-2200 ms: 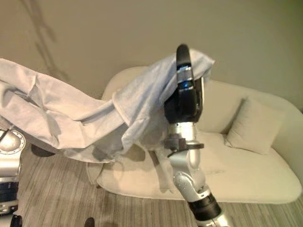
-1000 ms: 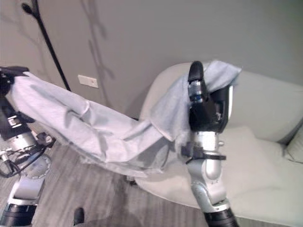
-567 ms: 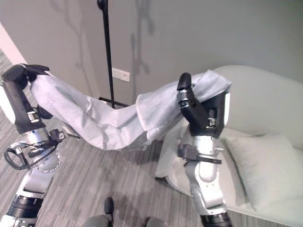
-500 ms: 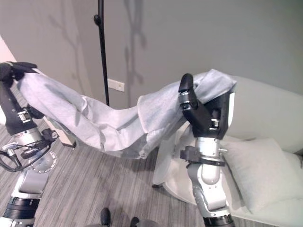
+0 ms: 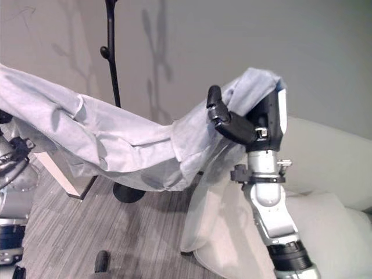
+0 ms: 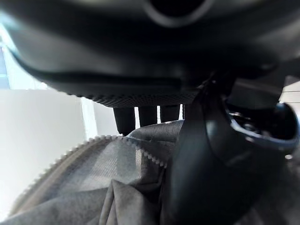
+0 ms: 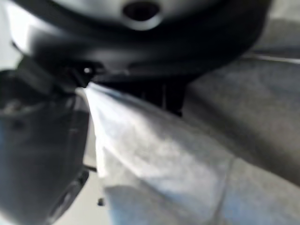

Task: Hang the clothes on the sofa on the clothes rack.

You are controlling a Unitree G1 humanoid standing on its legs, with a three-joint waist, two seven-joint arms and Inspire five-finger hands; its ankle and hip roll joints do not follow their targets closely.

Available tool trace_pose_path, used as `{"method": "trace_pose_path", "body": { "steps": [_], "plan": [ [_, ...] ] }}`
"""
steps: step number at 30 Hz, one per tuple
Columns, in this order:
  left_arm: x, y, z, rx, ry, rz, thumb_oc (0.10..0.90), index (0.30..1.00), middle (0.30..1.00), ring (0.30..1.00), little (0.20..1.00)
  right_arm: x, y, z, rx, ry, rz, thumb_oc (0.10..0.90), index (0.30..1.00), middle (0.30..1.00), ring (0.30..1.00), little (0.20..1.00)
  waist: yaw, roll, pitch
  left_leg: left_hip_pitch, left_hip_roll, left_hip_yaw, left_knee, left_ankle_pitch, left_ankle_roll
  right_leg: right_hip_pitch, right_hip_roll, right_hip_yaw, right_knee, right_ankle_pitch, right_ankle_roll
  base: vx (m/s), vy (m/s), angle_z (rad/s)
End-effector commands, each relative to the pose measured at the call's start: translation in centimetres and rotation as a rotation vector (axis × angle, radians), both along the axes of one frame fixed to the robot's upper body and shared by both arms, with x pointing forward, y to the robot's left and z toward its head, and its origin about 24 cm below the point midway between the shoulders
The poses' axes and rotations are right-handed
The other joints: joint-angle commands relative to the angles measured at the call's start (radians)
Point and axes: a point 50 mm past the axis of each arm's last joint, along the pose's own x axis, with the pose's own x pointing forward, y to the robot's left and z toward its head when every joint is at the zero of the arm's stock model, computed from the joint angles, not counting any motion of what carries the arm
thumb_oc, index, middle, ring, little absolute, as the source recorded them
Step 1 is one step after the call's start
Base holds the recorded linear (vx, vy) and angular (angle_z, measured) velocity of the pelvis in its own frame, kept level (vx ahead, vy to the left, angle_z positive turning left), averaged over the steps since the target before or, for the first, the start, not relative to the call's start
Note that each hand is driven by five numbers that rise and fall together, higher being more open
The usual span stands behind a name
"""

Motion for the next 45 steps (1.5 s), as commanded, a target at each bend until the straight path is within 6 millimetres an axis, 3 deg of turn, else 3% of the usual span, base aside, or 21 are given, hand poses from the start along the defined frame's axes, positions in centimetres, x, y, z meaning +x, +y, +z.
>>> {"method": "trace_pose_path", "body": {
  "steps": [1,5,15,19,29,35,40,43,45],
  "plan": [
    [1.3,-3.7,2.8,0.203,-0.044,-0.087,0.4,0.3,0.3,0.3,0.3,-0.8,-0.3,5.1,-0.072,-0.257,-0.068,0.4,0.3,0.3,0.3,0.3,-0.005,0.072,-0.143,0.12,-0.006,0.064,0.007,0.027,0.034,-0.028,-0.07,-0.044,-0.025,0.01,0.165,0.16,0.15,-0.33],
    [3.3,-4.9,3.2,0.255,0.037,-0.12,0.4,0.3,0.3,0.3,0.3,0.3,-0.2,6.2,-0.115,-0.257,-0.102,0.4,0.3,0.3,0.3,0.3,-0.014,0.08,-0.17,0.151,-0.021,0.087,0.007,0.007,0.038,-0.018,-0.101,-0.044,-0.03,0.008,0.182,0.13,0.138,-0.16],
    [6.0,-5.7,6.5,0.313,0.071,-0.086,0.4,0.3,0.3,0.3,0.3,3.1,-0.3,9.2,-0.169,-0.262,-0.214,0.4,0.3,0.3,0.3,0.3,-0.026,0.082,-0.186,0.19,-0.055,0.134,0.007,-0.035,0.081,-0.032,-0.164,-0.014,-0.026,0.03,0.225,0.08,0.115,-0.07],
    [6.7,-4.8,8.3,0.327,0.077,-0.021,0.4,0.3,0.3,0.3,0.3,3.8,-0.9,10.5,-0.189,-0.274,-0.302,0.4,0.3,0.3,0.3,0.3,-0.041,0.092,-0.193,0.21,-0.069,0.152,0.007,-0.054,0.097,-0.04,-0.179,-0.002,-0.018,0.038,0.24,0.06,0.079,-0.04],
    [5.3,-3.5,10.2,0.377,0.002,0.064,0.4,0.3,0.3,0.3,0.3,2.6,-4.0,12.0,-0.248,-0.312,-0.427,0.4,0.3,0.3,0.3,0.3,-0.053,0.099,-0.214,0.253,-0.083,0.174,0.007,-0.085,0.108,-0.031,-0.195,0.013,-0.02,0.051,0.253,0.05,0.02,-0.1],
    [4.7,-2.4,12.3,0.372,-0.038,0.126,0.4,0.3,0.3,0.3,0.3,2.0,-6.0,14.0,-0.305,-0.33,-0.528,0.4,0.3,0.3,0.3,0.3,-0.058,0.1,-0.225,0.26,-0.081,0.172,0.007,-0.093,0.105,-0.036,-0.19,0.012,-0.027,0.057,0.256,0.01,-0.007,-0.02],
    [5.3,-1.3,13.8,0.412,0.012,0.208,0.4,0.3,0.3,0.3,0.3,2.5,-7.7,15.4,-0.327,-0.293,-0.605,0.4,0.3,0.3,0.3,0.3,-0.063,0.101,-0.234,0.266,-0.078,0.174,0.007,-0.095,0.101,-0.034,-0.185,0.013,-0.028,0.058,0.261,0.02,-0.006,-0.04],
    [6.7,1.1,14.4,0.428,0.177,0.314,0.4,0.3,0.3,0.3,0.3,3.6,-8.4,16.9,-0.339,-0.234,-0.645,0.4,0.3,0.3,0.3,0.3,-0.067,0.11,-0.23,0.268,-0.075,0.178,0.007,-0.094,0.098,-0.035,-0.185,0.009,-0.026,0.059,0.27,0.05,0.02,-0.03],
    [7.1,1.4,14.5,0.44,0.219,0.33,0.4,0.3,0.3,0.3,0.3,4.0,-8.4,17.3,-0.334,-0.222,-0.645,0.4,0.3,0.3,0.3,0.3,-0.069,0.113,-0.226,0.268,-0.075,0.178,0.007,-0.093,0.098,-0.036,-0.186,0.007,-0.024,0.059,0.272,0.02,0.014,0.0]
  ]
}}
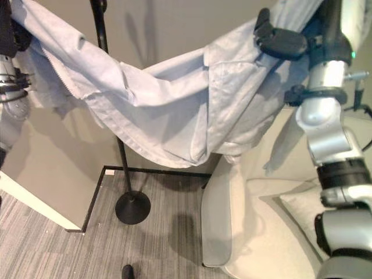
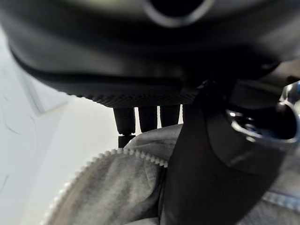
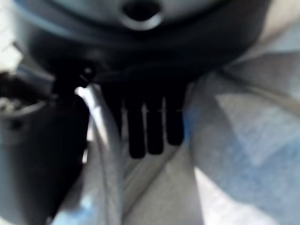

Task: Hang the clothes on the sofa on the clothes rack.

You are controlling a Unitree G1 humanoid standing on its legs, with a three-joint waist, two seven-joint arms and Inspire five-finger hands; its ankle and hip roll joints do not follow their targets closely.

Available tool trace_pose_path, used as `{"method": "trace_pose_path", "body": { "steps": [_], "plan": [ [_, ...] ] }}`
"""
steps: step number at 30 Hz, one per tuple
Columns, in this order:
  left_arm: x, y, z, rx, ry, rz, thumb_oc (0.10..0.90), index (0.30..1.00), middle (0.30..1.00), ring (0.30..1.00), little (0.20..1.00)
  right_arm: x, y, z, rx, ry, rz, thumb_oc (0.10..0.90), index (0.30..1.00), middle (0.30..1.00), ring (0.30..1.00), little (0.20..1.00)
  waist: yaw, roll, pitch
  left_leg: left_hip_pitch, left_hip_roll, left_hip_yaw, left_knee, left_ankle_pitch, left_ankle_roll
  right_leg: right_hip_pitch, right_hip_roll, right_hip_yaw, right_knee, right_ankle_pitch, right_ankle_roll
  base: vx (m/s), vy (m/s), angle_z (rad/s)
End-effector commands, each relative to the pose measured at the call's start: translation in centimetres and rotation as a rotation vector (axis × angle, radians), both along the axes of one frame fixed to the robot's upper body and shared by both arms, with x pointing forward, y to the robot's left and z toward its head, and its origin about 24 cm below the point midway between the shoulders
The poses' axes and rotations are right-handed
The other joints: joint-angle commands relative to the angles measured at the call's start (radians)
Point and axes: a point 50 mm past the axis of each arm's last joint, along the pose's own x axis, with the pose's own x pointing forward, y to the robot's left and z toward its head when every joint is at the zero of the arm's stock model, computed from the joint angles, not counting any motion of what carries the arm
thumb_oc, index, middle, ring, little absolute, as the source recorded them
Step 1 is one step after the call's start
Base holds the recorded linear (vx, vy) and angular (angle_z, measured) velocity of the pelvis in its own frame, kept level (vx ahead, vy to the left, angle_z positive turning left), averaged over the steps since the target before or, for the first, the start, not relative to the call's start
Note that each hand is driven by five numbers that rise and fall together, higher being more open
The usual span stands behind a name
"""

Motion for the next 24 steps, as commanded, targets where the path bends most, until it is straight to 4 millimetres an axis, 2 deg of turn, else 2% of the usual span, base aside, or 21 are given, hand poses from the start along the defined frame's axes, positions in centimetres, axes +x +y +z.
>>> {"method": "trace_pose_path", "body": {
  "steps": [1,6,11,13,14,15,17,18,19,20,21,22,23,24],
  "plan": [
    [-0.7,2.1,4.4,-0.021,-0.055,0.101,0.4,0.3,0.3,0.3,0.3,-1.9,-1.7,5.7,0.041,-0.153,-0.045,0.4,0.3,0.3,0.3,0.3,0.04,0.039,-0.202,0.091,0.097,0.027,0.003,-0.163,-0.089,-0.076,0.005,-0.005,0.014,0.099,0.049,0.03,0.031,-0.02],
    [1.0,2.4,3.6,0.06,0.132,0.2,0.4,0.3,0.3,0.3,0.3,-0.7,-0.8,7.5,0.014,-0.111,-0.052,0.4,0.3,0.3,0.3,0.3,0.036,0.045,-0.192,0.09,0.083,0.034,0.003,-0.163,-0.083,-0.084,-0.014,-0.003,0.032,0.133,0.066,0.08,0.072,-0.01],
    [1.1,3.9,3.5,0.06,0.216,0.302,0.4,0.3,0.3,0.3,0.3,-0.7,0.3,9.5,-0.043,-0.116,-0.066,0.4,0.3,0.3,0.3,0.3,0.032,0.05,-0.184,0.08,0.061,0.043,0.005,-0.165,-0.073,-0.103,-0.042,0.013,0.05,0.198,0.087,0.07,0.11,-0.04],
    [1.2,3.7,3.6,0.039,0.217,0.3,0.4,0.3,0.3,0.3,0.3,-0.7,0.5,9.9,-0.055,-0.122,-0.074,0.4,0.3,0.3,0.3,0.3,0.033,0.05,-0.18,0.075,0.058,0.044,0.008,-0.167,-0.069,-0.111,-0.048,0.016,0.058,0.207,0.091,0.03,0.092,-0.08],
    [1.5,2.5,4.3,0.1,0.205,0.3,0.4,0.3,0.3,0.3,0.3,-0.9,0.2,10.4,-0.061,-0.127,-0.099,0.4,0.3,0.3,0.3,0.3,0.033,0.051,-0.177,0.069,0.053,0.044,0.011,-0.171,-0.065,-0.115,-0.053,0.015,0.062,0.204,0.098,0.05,0.141,-0.04],
    [1.7,2.3,4.2,0.131,0.222,0.315,0.4,0.3,0.3,0.3,0.3,-1.0,0.3,10.8,-0.067,-0.133,-0.101,0.4,0.3,0.3,0.3,0.3,0.033,0.052,-0.175,0.069,0.049,0.045,0.015,-0.176,-0.059,-0.12,-0.059,0.016,0.071,0.207,0.1,0.07,0.163,0.03],
    [2.1,1.8,4.2,0.207,0.269,0.377,0.4,0.3,0.3,0.3,0.3,-1.6,0.5,12.0,-0.077,-0.162,-0.109,0.4,0.3,0.3,0.3,0.3,0.025,0.058,-0.156,0.076,0.029,0.04,0.029,-0.19,-0.039,-0.168,-0.08,0.024,0.193,0.275,0.106,0.04,0.121,0.01],
    [2.1,1.8,4.2,0.207,0.268,0.377,0.4,0.3,0.3,0.3,0.3,-1.6,0.5,12.1,-0.076,-0.163,-0.109,0.4,0.3,0.3,0.3,0.3,0.027,0.058,-0.157,0.071,0.03,0.042,0.03,-0.187,-0.04,-0.175,-0.079,0.027,0.194,0.279,0.106,-0.02,0.134,-0.05],
    [2.0,2.1,4.5,0.21,0.276,0.406,0.4,0.3,0.3,0.3,0.3,-2.0,1.0,12.6,-0.095,-0.186,-0.094,0.4,0.3,0.3,0.3,0.3,0.017,0.078,-0.132,0.08,0.028,0.038,0.034,-0.193,-0.026,-0.224,-0.071,0.034,0.321,0.309,0.089,0.0,0.16,-0.14],
    [2.1,1.8,4.7,0.247,0.292,0.429,0.4,0.3,0.3,0.3,0.3,-2.1,1.5,13.0,-0.109,-0.202,-0.092,0.4,0.3,0.3,0.3,0.3,0.014,0.092,-0.119,0.094,0.031,0.039,0.029,-0.199,-0.02,-0.266,-0.064,0.024,0.384,0.316,0.08,0.05,0.208,-0.17],
    [1.9,1.8,5.2,0.248,0.287,0.433,0.4,0.3,0.3,0.3,0.3,-2.1,1.6,13.1,-0.112,-0.204,-0.091,0.4,0.3,0.3,0.3,0.3,0.01,0.105,-0.108,0.113,0.036,0.036,0.021,-0.2,-0.017,-0.306,-0.05,0.012,0.427,0.293,0.066,0.14,0.128,-0.23],
    [1.6,2.3,5.8,0.259,0.281,0.459,0.4,0.3,0.3,0.3,0.3,-2.2,1.6,13.2,-0.114,-0.203,-0.095,0.4,0.3,0.3,0.3,0.3,-0.003,0.112,-0.1,0.144,0.04,0.031,0.009,-0.212,-0.021,-0.343,-0.021,-0.01,0.439,0.227,0.048,0.11,0.058,-0.22],
    [1.5,2.3,5.9,0.259,0.28,0.46,0.4,0.3,0.3,0.3,0.3,-2.2,1.6,13.2,-0.114,-0.204,-0.095,0.4,0.3,0.3,0.3,0.3,-0.005,0.113,-0.1,0.142,0.041,0.031,0.008,-0.209,-0.022,-0.345,-0.02,-0.011,0.438,0.229,0.046,0.24,-0.007,-0.12],
    [1.0,3.2,6.3,0.267,0.284,0.501,0.4,0.3,0.3,0.3,0.3,-2.7,1.2,13.5,-0.125,-0.208,-0.108,0.4,0.3,0.3,0.3,0.3,-0.033,0.122,-0.087,0.182,0.043,0.003,0.003,-0.225,-0.03,-0.386,0.06,-0.014,0.361,0.144,0.026,0.15,-0.028,0.03]
  ]
}}
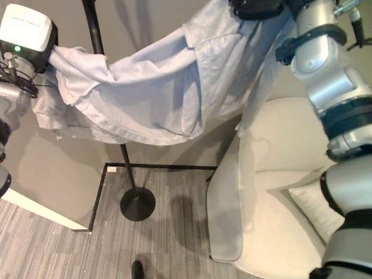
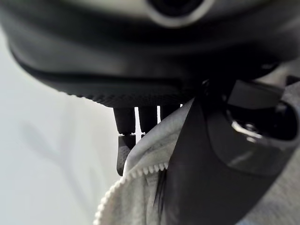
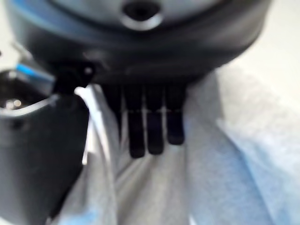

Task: Hang the clothes on the sofa on the clothes rack.

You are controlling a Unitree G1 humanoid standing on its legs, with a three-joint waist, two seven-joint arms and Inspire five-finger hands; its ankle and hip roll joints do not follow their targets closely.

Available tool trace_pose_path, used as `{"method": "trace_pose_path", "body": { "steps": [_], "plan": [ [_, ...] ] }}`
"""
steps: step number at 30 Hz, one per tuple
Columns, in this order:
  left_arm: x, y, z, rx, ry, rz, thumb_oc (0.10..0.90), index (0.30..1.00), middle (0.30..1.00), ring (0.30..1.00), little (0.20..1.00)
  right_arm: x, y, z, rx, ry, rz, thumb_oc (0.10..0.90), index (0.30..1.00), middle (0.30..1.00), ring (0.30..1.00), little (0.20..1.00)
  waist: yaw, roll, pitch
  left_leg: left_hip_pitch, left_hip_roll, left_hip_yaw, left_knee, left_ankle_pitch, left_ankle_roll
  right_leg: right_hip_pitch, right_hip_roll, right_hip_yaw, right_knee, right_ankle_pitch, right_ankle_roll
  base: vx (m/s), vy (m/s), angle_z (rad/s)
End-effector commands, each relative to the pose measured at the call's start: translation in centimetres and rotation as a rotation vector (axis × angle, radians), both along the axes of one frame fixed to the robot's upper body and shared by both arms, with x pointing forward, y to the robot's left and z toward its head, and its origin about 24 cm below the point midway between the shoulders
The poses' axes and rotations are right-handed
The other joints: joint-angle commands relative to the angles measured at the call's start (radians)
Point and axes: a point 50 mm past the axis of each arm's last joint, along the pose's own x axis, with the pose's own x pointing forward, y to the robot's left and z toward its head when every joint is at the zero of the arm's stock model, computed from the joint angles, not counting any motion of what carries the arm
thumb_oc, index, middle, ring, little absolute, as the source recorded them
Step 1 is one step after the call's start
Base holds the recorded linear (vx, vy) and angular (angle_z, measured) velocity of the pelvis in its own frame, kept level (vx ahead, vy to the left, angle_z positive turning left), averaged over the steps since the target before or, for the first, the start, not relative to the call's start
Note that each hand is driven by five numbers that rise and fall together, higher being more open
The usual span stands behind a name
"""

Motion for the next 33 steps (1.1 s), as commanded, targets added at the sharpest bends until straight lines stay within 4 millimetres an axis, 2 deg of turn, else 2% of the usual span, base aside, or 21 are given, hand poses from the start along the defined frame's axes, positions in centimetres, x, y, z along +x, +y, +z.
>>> {"method": "trace_pose_path", "body": {
  "steps": [1,3,4,7,11,12,13,15,16,17,19,20,21,22,23,26,27,33],
  "plan": [
    [-3.6,4.1,8.9,0.007,-0.278,0.2,0.4,0.3,0.3,0.3,0.3,-4.7,-2.7,7.1,0.081,-0.282,-0.075,0.4,0.3,0.3,0.3,0.3,-0.008,0.012,-0.115,0.141,0.059,0.009,0.003,-0.129,-0.12,0.029,0.052,0.007,-0.365,0.238,0.027,0.24,-0.048,0.17],
    [-4.3,5.2,9.3,0.008,-0.29,0.239,0.4,0.3,0.3,0.3,0.3,-5.5,-4.5,7.2,0.077,-0.292,-0.144,0.4,0.3,0.3,0.3,0.3,-0.039,-0.005,-0.095,0.172,0.047,-0.031,0.003,-0.143,-0.128,-0.015,0.114,0.044,-0.482,0.262,0.034,0.21,-0.064,0.38],
    [-4.6,5.7,9.5,-0.033,-0.29,0.241,0.4,0.3,0.3,0.3,0.3,-6.2,-4.8,7.8,0.061,-0.296,-0.149,0.4,0.3,0.3,0.3,0.3,-0.056,-0.017,-0.103,0.191,0.05,-0.036,0.003,-0.157,-0.134,0.019,0.129,0.063,-0.545,0.269,0.03,0.25,-0.082,0.74],
    [-5.0,6.4,9.6,-0.067,-0.277,0.251,0.4,0.3,0.3,0.3,0.3,-6.5,-5.1,8.2,0.067,-0.283,-0.158,0.4,0.3,0.3,0.3,0.3,-0.054,-0.026,-0.143,0.196,0.07,-0.029,0.003,-0.168,-0.149,0.056,0.141,0.073,-0.592,0.271,0.011,0.22,-0.109,0.61],
    [-5.6,7.0,10.1,-0.058,-0.288,0.262,0.4,0.3,0.3,0.3,0.3,-7.9,-5.8,9.0,0.038,-0.314,-0.184,0.4,0.3,0.3,0.3,0.3,-0.059,-0.029,-0.174,0.196,0.104,-0.043,0.003,-0.13,-0.182,0.077,0.143,0.053,-0.631,0.282,0.005,0.17,-0.072,0.27],
    [-5.6,7.1,10.0,-0.066,-0.288,0.261,0.4,0.3,0.3,0.3,0.3,-9.3,-6.5,9.7,0.029,-0.354,-0.205,0.4,0.3,0.3,0.3,0.3,-0.067,-0.033,-0.18,0.195,0.129,-0.042,0.014,-0.111,-0.198,0.087,0.144,0.044,-0.639,0.278,-0.002,0.08,-0.061,0.54],
    [-5.6,7.1,10.0,-0.067,-0.288,0.26,0.4,0.3,0.3,0.3,0.3,-9.4,-6.5,9.7,0.028,-0.355,-0.206,0.4,0.3,0.3,0.3,0.3,-0.068,-0.032,-0.18,0.194,0.13,-0.045,0.016,-0.112,-0.199,0.088,0.144,0.041,-0.64,0.277,-0.003,0.16,-0.126,0.57],
    [-5.6,7.2,9.9,-0.062,-0.268,0.262,0.4,0.3,0.3,0.3,0.3,-10.6,-7.4,10.1,0.03,-0.384,-0.228,0.4,0.3,0.3,0.3,0.3,-0.067,-0.038,-0.183,0.173,0.157,-0.052,0.122,-0.093,-0.214,0.119,0.154,0.03,-0.646,0.257,-0.024,0.14,-0.135,0.4],
    [-5.8,7.5,10.1,-0.044,-0.263,0.284,0.4,0.3,0.3,0.3,0.3,-11.2,-7.6,10.5,0.033,-0.4,-0.226,0.4,0.3,0.3,0.3,0.3,-0.057,-0.049,-0.169,0.131,0.156,-0.071,0.235,-0.067,-0.224,0.137,0.16,0.031,-0.643,0.252,-0.039,0.08,-0.154,0.16],
    [-5.9,7.6,10.0,-0.019,-0.253,0.297,0.4,0.3,0.3,0.3,0.3,-11.4,-7.9,10.5,0.055,-0.418,-0.228,0.4,0.3,0.3,0.3,0.3,-0.034,-0.063,-0.14,0.07,0.134,-0.109,0.37,-0.029,-0.211,0.166,0.162,0.038,-0.639,0.239,-0.056,0.04,-0.133,0.01],
    [-5.4,7.8,8.9,-0.031,-0.222,0.306,0.4,0.3,0.3,0.3,0.3,-11.3,-8.7,9.9,0.066,-0.39,-0.247,0.4,0.3,0.3,0.3,0.3,-0.022,-0.085,-0.117,0.003,0.121,-0.109,0.388,-0.063,-0.195,0.182,0.143,0.041,-0.636,0.229,-0.053,0.04,-0.042,-0.17],
    [-5.5,8.5,8.0,-0.038,-0.198,0.345,0.4,0.3,0.3,0.3,0.3,-11.4,-9.1,9.6,0.067,-0.375,-0.257,0.4,0.3,0.3,0.3,0.3,-0.015,-0.092,-0.112,-0.029,0.109,-0.097,0.344,-0.101,-0.185,0.183,0.134,0.039,-0.636,0.225,-0.044,0.07,0.066,-0.01],
    [-5.1,8.6,6.5,-0.06,-0.177,0.341,0.4,0.3,0.3,0.3,0.3,-11.3,-9.0,9.3,0.078,-0.377,-0.234,0.4,0.3,0.3,0.3,0.3,-0.004,-0.094,-0.106,-0.039,0.1,-0.092,0.313,-0.115,-0.181,0.195,0.123,0.051,-0.639,0.222,-0.04,0.06,0.065,0.08],
    [-5.0,8.6,6.4,-0.058,-0.176,0.342,0.4,0.3,0.3,0.3,0.3,-11.3,-9.0,9.2,0.079,-0.376,-0.235,0.4,0.3,0.3,0.3,0.3,-0.003,-0.095,-0.107,-0.037,0.1,-0.091,0.311,-0.114,-0.181,0.196,0.123,0.052,-0.64,0.222,-0.04,0.08,0.108,0.02],
    [-3.9,8.3,2.9,-0.12,-0.1,0.317,0.4,0.3,0.3,0.3,0.3,-10.5,-8.9,7.5,0.088,-0.337,-0.199,0.4,0.3,0.3,0.3,0.3,0.0,-0.068,-0.103,-0.019,0.091,-0.087,0.238,-0.136,-0.176,0.201,0.126,0.058,-0.641,0.21,-0.04,0.08,0.1,-0.18],
    [-2.8,7.8,-2.3,-0.162,0.021,0.297,0.4,0.3,0.3,0.3,0.3,-9.3,-9.0,4.4,0.084,-0.264,-0.169,0.4,0.3,0.3,0.3,0.3,-0.011,-0.046,-0.12,0.037,0.087,-0.074,0.099,-0.112,-0.177,0.211,0.118,0.05,-0.657,0.208,-0.035,0.09,0.125,-0.17],
    [-2.4,7.2,-5.7,-0.19,0.096,0.288,0.4,0.3,0.3,0.3,0.3,-8.9,-9.0,2.1,0.105,-0.232,-0.131,0.4,0.3,0.3,0.3,0.3,-0.019,-0.042,-0.133,0.077,0.084,-0.068,0.025,-0.091,-0.176,0.213,0.115,0.045,-0.664,0.207,-0.031,0.05,0.118,0.04],
    [-2.4,5.5,-13.5,-0.356,0.264,0.267,0.4,0.3,0.3,0.3,0.3,-8.1,-7.9,-2.3,0.199,-0.208,-0.008,0.4,0.3,0.3,0.3,0.3,-0.022,-0.034,-0.135,0.093,0.071,-0.064,0.003,-0.098,-0.167,0.217,0.102,0.038,-0.687,0.222,-0.019,-0.01,0.05,-0.02]
  ]
}}
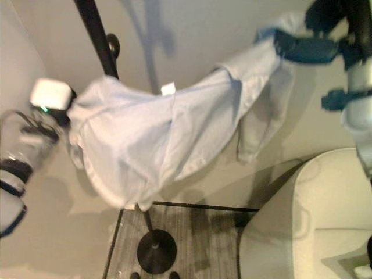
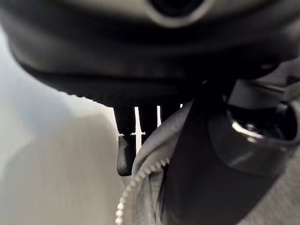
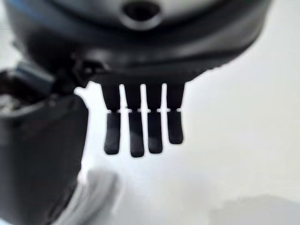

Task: Hang the clothes on the sofa on the clothes rack.

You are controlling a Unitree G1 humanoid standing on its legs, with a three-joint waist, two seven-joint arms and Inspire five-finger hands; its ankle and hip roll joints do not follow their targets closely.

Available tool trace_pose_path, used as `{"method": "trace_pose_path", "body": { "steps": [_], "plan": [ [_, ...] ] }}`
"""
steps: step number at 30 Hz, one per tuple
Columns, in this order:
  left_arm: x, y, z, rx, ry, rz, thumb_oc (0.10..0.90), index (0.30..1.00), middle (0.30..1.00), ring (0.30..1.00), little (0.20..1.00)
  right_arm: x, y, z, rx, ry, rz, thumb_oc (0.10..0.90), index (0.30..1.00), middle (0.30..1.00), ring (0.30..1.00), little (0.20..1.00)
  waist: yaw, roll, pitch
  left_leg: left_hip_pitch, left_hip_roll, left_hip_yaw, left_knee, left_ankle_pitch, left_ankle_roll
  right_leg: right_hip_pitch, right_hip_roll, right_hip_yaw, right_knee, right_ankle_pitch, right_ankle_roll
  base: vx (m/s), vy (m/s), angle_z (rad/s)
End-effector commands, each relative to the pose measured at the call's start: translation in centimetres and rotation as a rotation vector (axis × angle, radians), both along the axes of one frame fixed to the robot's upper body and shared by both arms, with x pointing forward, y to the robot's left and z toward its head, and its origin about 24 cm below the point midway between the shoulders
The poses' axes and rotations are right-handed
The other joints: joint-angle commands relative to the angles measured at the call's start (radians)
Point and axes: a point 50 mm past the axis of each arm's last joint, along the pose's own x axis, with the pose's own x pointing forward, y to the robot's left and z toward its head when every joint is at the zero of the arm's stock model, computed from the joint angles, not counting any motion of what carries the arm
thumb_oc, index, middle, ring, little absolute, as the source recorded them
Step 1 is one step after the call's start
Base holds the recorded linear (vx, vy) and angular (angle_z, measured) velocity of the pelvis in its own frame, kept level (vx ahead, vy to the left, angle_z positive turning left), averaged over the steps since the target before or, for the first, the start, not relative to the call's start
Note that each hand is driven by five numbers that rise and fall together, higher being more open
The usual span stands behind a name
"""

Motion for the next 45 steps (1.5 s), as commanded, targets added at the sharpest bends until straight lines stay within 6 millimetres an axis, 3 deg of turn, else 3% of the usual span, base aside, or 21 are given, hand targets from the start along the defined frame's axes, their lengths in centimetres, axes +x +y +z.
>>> {"method": "trace_pose_path", "body": {
  "steps": [1,2,5,12,15,16,17,19,21,22,23,24,25,26,27,28,32,37,42,43,45],
  "plan": [
    [-0.3,4.9,4.5,0.019,-0.121,0.236,0.4,0.3,0.3,0.3,0.3,-2.2,0.4,6.4,0.095,-0.364,0.05,0.4,0.3,0.3,0.3,0.3,0.067,-0.081,-0.109,0.105,-0.006,0.0,0.004,-0.158,-0.01,-0.018,-0.058,0.042,0.011,-0.008,0.117,-0.02,0.038,0.05],
    [-0.5,4.4,2.6,-0.037,-0.089,0.241,0.4,0.3,0.3,0.3,0.3,-1.9,0.9,4.8,0.138,-0.351,0.084,0.4,0.3,0.3,0.3,0.3,0.072,-0.08,-0.105,0.106,-0.009,0.002,0.004,-0.158,-0.008,-0.017,-0.061,0.041,0.008,-0.004,0.119,-0.03,0.035,0.04],
    [-0.7,3.2,0.4,-0.12,-0.058,0.236,0.4,0.3,0.3,0.3,0.3,-1.1,2.1,2.4,0.205,-0.316,0.158,0.4,0.3,0.3,0.3,0.3,0.075,-0.077,-0.101,0.108,-0.012,0.005,0.004,-0.161,-0.004,-0.013,-0.065,0.041,0.005,-0.001,0.121,-0.03,0.029,0.05],
    [-0.7,-0.5,-2.8,-0.347,-0.067,0.188,0.4,0.3,0.3,0.3,0.3,-0.3,5.4,-4.3,0.424,-0.195,0.347,0.4,0.3,0.3,0.3,0.3,0.083,-0.074,-0.092,0.111,-0.014,0.004,0.004,-0.164,0.005,-0.011,-0.069,0.044,0.003,0.003,0.121,-0.02,0.001,0.01],
    [-1.3,-3.3,-4.7,-0.531,-0.089,0.119,0.4,0.3,0.3,0.3,0.3,0.0,7.5,-10.4,0.617,-0.05,0.417,0.4,0.3,0.3,0.3,0.3,0.087,-0.073,-0.084,0.111,-0.015,0.003,0.004,-0.165,0.01,-0.012,-0.07,0.043,-0.001,0.005,0.118,-0.05,-0.005,-0.04],
    [-1.3,-3.3,-4.7,-0.531,-0.089,0.119,0.4,0.3,0.3,0.3,0.3,0.0,7.5,-10.4,0.617,-0.05,0.417,0.4,0.3,0.3,0.3,0.3,0.087,-0.073,-0.084,0.111,-0.015,0.003,0.004,-0.165,0.01,-0.012,-0.07,0.043,-0.001,0.005,0.118,-0.03,-0.016,-0.04],
    [-1.6,-5.2,-5.1,-0.697,-0.116,0.074,0.4,0.3,0.3,0.3,0.3,0.1,8.9,-13.6,0.733,0.032,0.444,0.4,0.3,0.3,0.3,0.3,0.091,-0.072,-0.079,0.112,-0.016,0.002,0.004,-0.164,0.012,-0.012,-0.07,0.043,-0.002,0.007,0.117,0.0,0.0,0.0],
    [-2.1,-7.1,-5.0,-0.923,-0.165,0.012,0.4,0.3,0.3,0.3,0.3,-0.2,10.2,-16.4,0.84,0.098,0.453,0.4,0.3,0.3,0.3,0.3,0.093,-0.073,-0.078,0.111,-0.015,0.001,0.004,-0.163,0.013,-0.012,-0.071,0.043,-0.005,0.01,0.115,-0.02,-0.013,-0.01],
    [-2.9,-9.0,-5.4,-1.194,-0.179,-0.028,0.579,0.568,0.568,0.568,0.568,-0.6,11.3,-19.1,0.955,0.17,0.458,0.4,0.3,0.3,0.3,0.3,0.092,-0.072,-0.077,0.111,-0.015,0.002,0.004,-0.159,0.013,-0.012,-0.071,0.046,-0.008,0.013,0.112,0.0,0.0,0.0],
    [-3.4,-9.9,-5.7,-1.306,-0.169,-0.046,0.8,0.9,0.9,0.9,0.9,-0.7,12.0,-20.3,1.002,0.203,0.461,0.4,0.3,0.3,0.3,0.3,0.091,-0.072,-0.077,0.111,-0.015,0.003,0.004,-0.158,0.013,-0.012,-0.07,0.048,-0.009,0.015,0.11,0.0,0.0,0.0],
    [-3.9,-10.6,-6.0,-1.487,-0.17,-0.044,0.8,0.9,0.9,0.9,0.9,-1.0,12.6,-21.5,1.06,0.236,0.457,0.4,0.3,0.3,0.3,0.3,0.09,-0.071,-0.078,0.111,-0.015,0.004,0.004,-0.156,0.014,-0.013,-0.07,0.049,-0.01,0.017,0.109,0.0,0.0,0.0],
    [-3.9,-10.5,-6.1,-1.488,-0.168,-0.042,0.8,0.9,0.9,0.9,0.9,-1.0,12.6,-21.5,1.06,0.238,0.457,0.4,0.3,0.3,0.3,0.3,0.089,-0.071,-0.079,0.112,-0.015,0.004,0.004,-0.157,0.014,-0.012,-0.07,0.049,-0.01,0.016,0.109,0.0,0.0,0.0],
    [-4.7,-12.3,-6.4,-1.791,-0.141,-0.063,0.8,0.9,0.9,0.9,0.9,-1.2,14.0,-23.7,1.185,0.304,0.454,0.4,0.3,0.3,0.3,0.3,0.089,-0.069,-0.079,0.111,-0.015,0.005,0.004,-0.153,0.014,-0.012,-0.069,0.05,-0.012,0.021,0.105,0.0,0.0,0.0],
    [-5.2,-12.9,-6.5,-1.924,-0.14,-0.07,0.8,0.9,0.9,0.9,0.9,-1.3,14.6,-24.6,1.234,0.338,0.461,0.441,0.361,0.361,0.361,0.361,0.09,-0.069,-0.079,0.111,-0.014,0.005,0.004,-0.152,0.014,-0.011,-0.068,0.051,-0.013,0.022,0.104,0.0,0.0,0.0],
    [-5.2,-12.8,-6.5,-1.925,-0.139,-0.069,0.8,0.9,0.9,0.9,0.9,-1.3,14.6,-24.6,1.234,0.339,0.461,0.574,0.561,0.561,0.561,0.561,0.09,-0.069,-0.08,0.111,-0.014,0.006,0.004,-0.153,0.014,-0.011,-0.068,0.051,-0.013,0.021,0.104,0.02,-0.038,-0.03],
    [-6.4,-14.6,-7.2,-2.167,-0.072,-0.087,0.8,0.9,0.9,0.9,0.9,-1.9,16.2,-26.7,1.398,0.409,0.48,0.8,0.9,0.9,0.9,0.9,0.091,-0.068,-0.084,0.113,-0.014,0.007,0.004,-0.152,0.013,-0.009,-0.065,0.055,-0.013,0.022,0.101,0.0,0.0,0.0],
    [-7.1,-14.9,-7.5,-2.246,-0.055,-0.091,0.8,0.9,0.9,0.9,0.9,-2.1,17.0,-27.4,1.435,0.452,0.501,0.8,0.9,0.9,0.9,0.9,0.094,-0.069,-0.087,0.113,-0.013,0.006,0.004,-0.15,0.011,-0.008,-0.063,0.056,-0.013,0.021,0.1,0.0,-0.009,-0.01],
    [-7.7,-14.9,-7.5,-2.283,-0.051,-0.118,0.8,0.9,0.9,0.9,0.9,-2.3,17.4,-27.1,1.313,0.519,0.536,0.8,0.9,0.9,0.9,0.9,0.1,-0.071,-0.091,0.112,-0.012,0.007,0.004,-0.147,0.01,-0.006,-0.061,0.055,-0.013,0.021,0.097,0.0,-0.006,0.0],
    [-8.1,-14.6,-7.0,-2.284,-0.062,-0.152,0.8,0.9,0.9,0.9,0.9,-2.3,16.5,-26.2,1.139,0.532,0.53,0.8,0.9,0.9,0.9,0.9,0.103,-0.071,-0.095,0.11,-0.011,0.006,0.004,-0.146,0.01,-0.005,-0.06,0.052,-0.013,0.02,0.097,0.0,0.0,0.0],
    [-8.5,-14.4,-6.9,-2.275,-0.054,-0.162,0.8,0.9,0.9,0.9,0.9,-2.4,15.6,-25.2,0.997,0.519,0.515,0.8,0.9,0.9,0.9,0.9,0.104,-0.071,-0.096,0.108,-0.009,0.006,0.004,-0.145,0.01,-0.006,-0.058,0.053,-0.013,0.019,0.096,0.0,0.0,0.0],
    [-8.8,-14.5,-6.8,-2.261,-0.03,-0.177,0.8,0.9,0.9,0.9,0.9,-2.5,15.0,-24.3,0.902,0.505,0.51,0.8,0.9,0.9,0.9,0.9,0.105,-0.071,-0.095,0.106,-0.009,0.004,0.004,-0.144,0.011,-0.007,-0.056,0.052,-0.013,0.019,0.096,0.0,0.0,0.0]
  ]
}}
